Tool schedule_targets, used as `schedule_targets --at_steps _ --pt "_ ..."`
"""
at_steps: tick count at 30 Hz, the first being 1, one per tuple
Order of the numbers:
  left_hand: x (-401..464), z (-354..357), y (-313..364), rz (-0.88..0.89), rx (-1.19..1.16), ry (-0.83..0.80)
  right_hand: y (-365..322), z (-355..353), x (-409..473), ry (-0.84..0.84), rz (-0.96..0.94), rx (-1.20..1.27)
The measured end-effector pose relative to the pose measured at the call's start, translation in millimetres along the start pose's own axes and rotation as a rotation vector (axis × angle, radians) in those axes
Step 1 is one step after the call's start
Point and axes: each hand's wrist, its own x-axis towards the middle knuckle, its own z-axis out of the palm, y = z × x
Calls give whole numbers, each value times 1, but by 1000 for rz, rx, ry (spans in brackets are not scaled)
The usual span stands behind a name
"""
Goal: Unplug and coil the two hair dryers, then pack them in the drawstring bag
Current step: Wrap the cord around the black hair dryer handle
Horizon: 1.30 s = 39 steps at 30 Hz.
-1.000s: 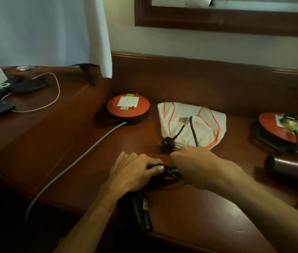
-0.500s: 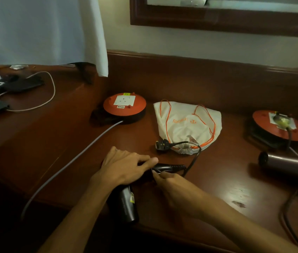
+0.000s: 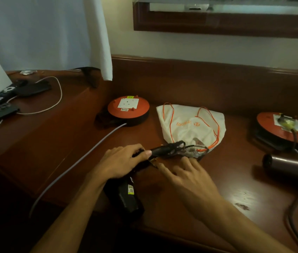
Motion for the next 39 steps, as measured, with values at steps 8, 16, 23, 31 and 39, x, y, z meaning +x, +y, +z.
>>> schedule_targets --at_steps 8,16,23,31,39 --pt "-17 -5 -22 34 -361 41 45 29 35 -160 61 618" --pt "-31 10 4 114 -48 37 67 54 73 -358 -6 834" --pt "-23 13 23 121 163 -49 79 21 88 -391 17 871" --pt "-11 30 47 168 352 -57 64 -5 88 -568 -75 657" --pt "-14 24 48 40 18 52 60 -15 74 -553 -54 545"
